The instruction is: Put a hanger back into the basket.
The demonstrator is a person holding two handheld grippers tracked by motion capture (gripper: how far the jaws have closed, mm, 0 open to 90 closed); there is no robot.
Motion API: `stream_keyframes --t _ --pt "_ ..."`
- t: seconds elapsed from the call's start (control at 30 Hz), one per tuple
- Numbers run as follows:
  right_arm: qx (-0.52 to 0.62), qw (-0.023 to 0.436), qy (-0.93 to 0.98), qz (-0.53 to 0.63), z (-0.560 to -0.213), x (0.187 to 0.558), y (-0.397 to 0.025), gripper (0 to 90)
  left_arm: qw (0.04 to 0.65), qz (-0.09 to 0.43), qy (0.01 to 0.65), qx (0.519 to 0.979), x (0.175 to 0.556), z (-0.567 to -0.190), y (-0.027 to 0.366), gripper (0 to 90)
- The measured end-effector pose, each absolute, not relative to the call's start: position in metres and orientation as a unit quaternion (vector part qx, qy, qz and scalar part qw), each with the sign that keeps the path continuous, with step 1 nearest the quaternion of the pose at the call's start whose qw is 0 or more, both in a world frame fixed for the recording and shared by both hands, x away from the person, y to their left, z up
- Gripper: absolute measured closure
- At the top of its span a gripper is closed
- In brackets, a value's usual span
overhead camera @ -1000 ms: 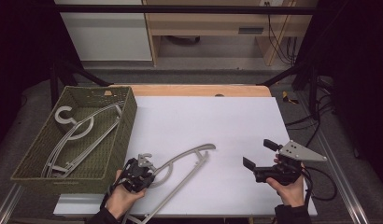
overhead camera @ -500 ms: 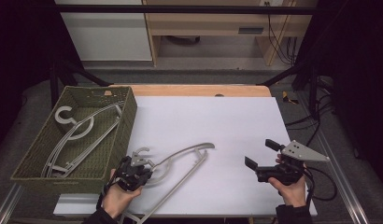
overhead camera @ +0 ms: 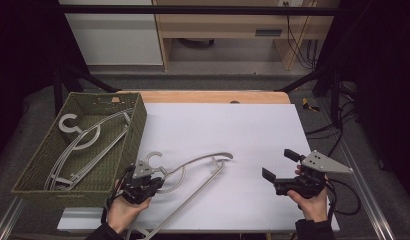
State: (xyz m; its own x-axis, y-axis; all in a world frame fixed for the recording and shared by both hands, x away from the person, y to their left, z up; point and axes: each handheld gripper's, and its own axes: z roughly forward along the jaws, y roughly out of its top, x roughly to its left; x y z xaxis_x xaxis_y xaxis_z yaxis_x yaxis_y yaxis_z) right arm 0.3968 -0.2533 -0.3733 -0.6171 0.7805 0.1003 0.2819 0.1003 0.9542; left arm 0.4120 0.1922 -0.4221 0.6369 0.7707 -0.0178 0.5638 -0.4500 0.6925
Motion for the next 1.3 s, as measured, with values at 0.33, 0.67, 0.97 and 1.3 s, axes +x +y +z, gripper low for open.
stream_keyframes --t 0.33,0.67,0.97,1.3 --pt "0.375 0.224 0.709 0.554 -0.373 0.397 -0.253 0.8 0.346 0.147 0.396 0.838 0.415 -0.424 0.193 83.3" --pt "0.376 0.221 0.711 0.552 -0.375 0.398 -0.251 0.8 0.311 0.112 0.416 0.847 0.438 -0.460 0.183 83.0" --pt "0.373 0.221 0.713 0.551 -0.375 0.398 -0.250 0.8 0.300 0.121 0.410 0.853 0.439 -0.465 0.180 82.6" --pt "0.373 0.225 0.708 0.555 -0.372 0.396 -0.253 0.9 0.304 0.133 0.395 0.857 0.416 -0.449 0.198 60.3"
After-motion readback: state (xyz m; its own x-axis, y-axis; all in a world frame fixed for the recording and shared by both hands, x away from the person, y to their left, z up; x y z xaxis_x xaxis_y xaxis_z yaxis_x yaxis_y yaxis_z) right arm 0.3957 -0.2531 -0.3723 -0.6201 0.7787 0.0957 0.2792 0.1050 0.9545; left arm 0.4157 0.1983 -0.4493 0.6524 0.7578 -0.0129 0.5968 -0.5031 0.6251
